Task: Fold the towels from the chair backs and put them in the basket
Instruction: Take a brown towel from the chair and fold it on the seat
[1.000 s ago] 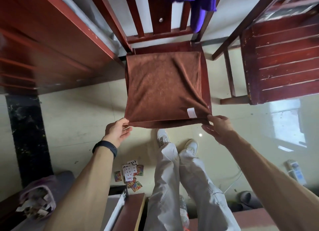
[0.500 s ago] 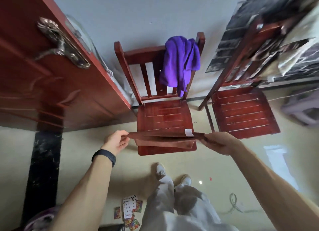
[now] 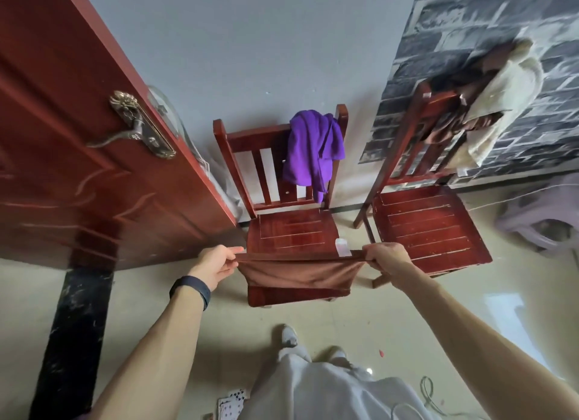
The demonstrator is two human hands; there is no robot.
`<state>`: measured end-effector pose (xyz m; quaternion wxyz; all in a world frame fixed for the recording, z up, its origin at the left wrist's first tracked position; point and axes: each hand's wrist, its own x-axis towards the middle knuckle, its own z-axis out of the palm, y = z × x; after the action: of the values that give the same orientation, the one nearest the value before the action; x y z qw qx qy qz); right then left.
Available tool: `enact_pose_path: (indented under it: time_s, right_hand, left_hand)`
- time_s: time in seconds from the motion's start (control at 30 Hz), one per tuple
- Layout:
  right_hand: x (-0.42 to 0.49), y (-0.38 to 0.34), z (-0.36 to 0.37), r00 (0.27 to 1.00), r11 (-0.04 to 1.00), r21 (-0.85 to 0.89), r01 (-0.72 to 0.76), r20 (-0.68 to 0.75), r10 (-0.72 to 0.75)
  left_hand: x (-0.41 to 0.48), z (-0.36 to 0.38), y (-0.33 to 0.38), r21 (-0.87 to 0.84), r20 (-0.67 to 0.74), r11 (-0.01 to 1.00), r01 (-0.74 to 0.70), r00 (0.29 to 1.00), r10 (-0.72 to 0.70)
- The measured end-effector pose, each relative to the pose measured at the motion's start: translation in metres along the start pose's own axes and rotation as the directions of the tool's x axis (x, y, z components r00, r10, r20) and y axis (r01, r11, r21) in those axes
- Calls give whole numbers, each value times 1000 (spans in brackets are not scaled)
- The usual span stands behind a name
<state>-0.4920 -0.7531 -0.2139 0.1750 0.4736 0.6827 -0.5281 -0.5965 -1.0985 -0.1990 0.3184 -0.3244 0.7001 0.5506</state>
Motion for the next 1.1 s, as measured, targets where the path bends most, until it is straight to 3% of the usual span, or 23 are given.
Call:
enact_pose_path:
  time_s: [0.1, 0.2, 0.3, 0.43, 0.53, 0.73, 0.83, 0.97, 1.1]
  right_hand:
    - [-3, -4, -7, 975, 937, -272, 220, 31, -220]
    - [2, -7, -12, 846, 668, -579, 467, 75, -527]
    - [9, -12, -17, 707, 458, -687, 564, 114, -698]
    - [7, -32, -26, 568, 268, -721, 639, 208, -796]
    - [3, -50, -33, 517, 266, -690, 673, 182, -837]
    - [-2, -73, -42, 547, 241, -737, 632, 205, -812]
    - [-1, -73, -39, 535, 235, -740, 630, 195, -822]
    - [0, -74, -32, 452, 167, -717, 676, 225, -863]
    - [-5, -69, -26, 555, 242, -745, 622, 202, -807]
  left_hand:
    - [-1, -3, 5, 276, 49, 945, -176, 984, 169]
    - [-4, -7, 9, 659, 106, 672, -338, 926, 362]
    - [-6, -9, 18, 783, 113, 461, -418, 824, 555]
    - [-7, -17, 33, 864, 155, 258, -432, 716, 680]
    - [-9, -26, 48, 914, 183, 103, -392, 626, 758]
    - [-8, -41, 69, 944, 265, -125, -305, 478, 837]
    - [-9, -37, 72, 942, 301, -174, -286, 500, 812]
    - [-4, -45, 65, 952, 275, -140, -274, 553, 787]
    - [-2, -44, 54, 939, 304, -150, -310, 537, 787]
